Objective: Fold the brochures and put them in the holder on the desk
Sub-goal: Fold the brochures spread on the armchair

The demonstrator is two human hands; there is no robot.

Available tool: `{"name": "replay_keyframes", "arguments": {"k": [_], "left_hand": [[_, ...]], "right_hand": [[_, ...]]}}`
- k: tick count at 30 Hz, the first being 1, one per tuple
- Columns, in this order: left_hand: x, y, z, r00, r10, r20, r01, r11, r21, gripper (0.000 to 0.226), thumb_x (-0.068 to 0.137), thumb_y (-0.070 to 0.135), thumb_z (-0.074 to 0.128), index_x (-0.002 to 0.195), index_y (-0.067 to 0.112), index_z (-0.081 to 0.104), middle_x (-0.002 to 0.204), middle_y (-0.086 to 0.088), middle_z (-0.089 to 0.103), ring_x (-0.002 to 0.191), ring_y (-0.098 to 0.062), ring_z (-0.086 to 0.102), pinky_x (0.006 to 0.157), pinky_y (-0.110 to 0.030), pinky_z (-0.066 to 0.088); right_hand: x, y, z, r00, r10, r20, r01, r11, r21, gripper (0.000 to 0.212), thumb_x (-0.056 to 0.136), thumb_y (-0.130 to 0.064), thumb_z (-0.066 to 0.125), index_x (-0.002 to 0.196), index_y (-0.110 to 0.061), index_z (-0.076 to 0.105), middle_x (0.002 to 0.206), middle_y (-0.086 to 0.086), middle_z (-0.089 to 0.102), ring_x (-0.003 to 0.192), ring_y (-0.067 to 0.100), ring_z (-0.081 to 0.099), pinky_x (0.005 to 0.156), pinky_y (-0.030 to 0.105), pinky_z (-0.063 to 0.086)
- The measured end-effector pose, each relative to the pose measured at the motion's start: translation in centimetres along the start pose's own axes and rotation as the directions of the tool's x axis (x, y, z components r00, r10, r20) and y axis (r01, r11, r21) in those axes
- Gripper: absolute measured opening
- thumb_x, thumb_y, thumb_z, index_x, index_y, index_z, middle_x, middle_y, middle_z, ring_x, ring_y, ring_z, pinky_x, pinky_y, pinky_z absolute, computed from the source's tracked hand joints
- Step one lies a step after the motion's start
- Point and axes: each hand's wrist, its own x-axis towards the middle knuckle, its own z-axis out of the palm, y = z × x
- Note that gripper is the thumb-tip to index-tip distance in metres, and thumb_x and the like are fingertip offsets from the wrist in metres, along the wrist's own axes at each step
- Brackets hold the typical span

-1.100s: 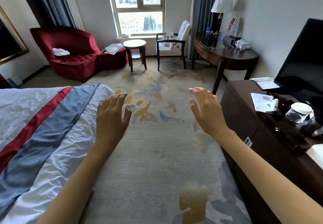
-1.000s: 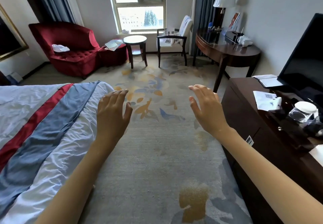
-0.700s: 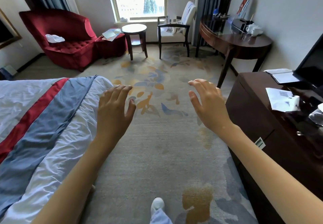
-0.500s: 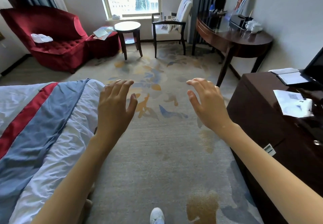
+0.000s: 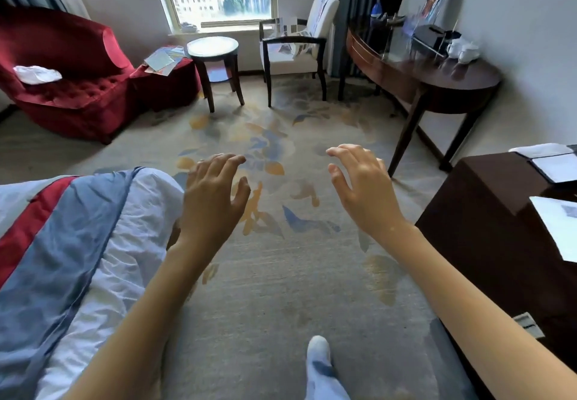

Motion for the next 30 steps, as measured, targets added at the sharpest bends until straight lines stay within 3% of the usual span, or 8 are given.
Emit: {"name": "replay_keyframes", "arguments": {"k": [9, 16, 25, 30], "left_hand": [[17.7, -4.4, 9.6, 0.999, 0.037, -0.02, -0.037, 0.999, 0.01, 0.029, 0.086, 0.013, 0.06, 0.115, 0.009, 0.062, 0.118, -0.009, 0.063, 0.115, -0.031, 0.055, 0.099, -0.045, 0.039], [30.2, -8.5, 14.9, 0.999, -0.018, -0.031, 0.017, 1.0, -0.013, 0.028, 0.088, 0.014, 0.058, 0.115, 0.01, 0.062, 0.119, -0.009, 0.063, 0.115, -0.029, 0.055, 0.101, -0.043, 0.038], [44.8, -17.6, 22.9, 0.997, -0.079, 0.01, 0.079, 0.997, -0.023, 0.029, 0.09, 0.018, 0.055, 0.118, 0.012, 0.06, 0.122, -0.007, 0.061, 0.118, -0.026, 0.052, 0.104, -0.042, 0.035], [55.1, -24.0, 27.7, 0.998, -0.065, 0.01, 0.066, 0.996, -0.063, 0.028, 0.09, 0.017, 0.055, 0.117, 0.011, 0.061, 0.121, -0.007, 0.062, 0.119, -0.025, 0.051, 0.106, -0.039, 0.031]], "right_hand": [[18.2, 6.7, 6.9, 1.0, -0.003, -0.002, 0.003, 1.0, 0.008, 0.03, 0.097, -0.024, 0.044, 0.122, -0.014, 0.056, 0.127, 0.003, 0.056, 0.121, 0.019, 0.048, 0.1, 0.035, 0.032], [32.4, 10.3, 10.1, 1.0, -0.023, -0.008, 0.023, 1.0, 0.008, 0.03, 0.097, -0.023, 0.043, 0.122, -0.014, 0.056, 0.128, 0.001, 0.056, 0.12, 0.019, 0.048, 0.099, 0.036, 0.032], [49.1, 12.5, 20.0, 0.997, -0.032, 0.074, 0.032, 0.999, -0.011, 0.031, 0.097, -0.024, 0.042, 0.123, -0.015, 0.057, 0.127, 0.0, 0.056, 0.12, 0.018, 0.047, 0.098, 0.033, 0.031], [60.1, 13.5, 26.3, 0.999, -0.02, 0.035, 0.02, 1.0, 0.001, 0.026, 0.096, -0.021, 0.046, 0.117, -0.014, 0.059, 0.121, 0.001, 0.059, 0.115, 0.019, 0.05, 0.095, 0.033, 0.032]]}}
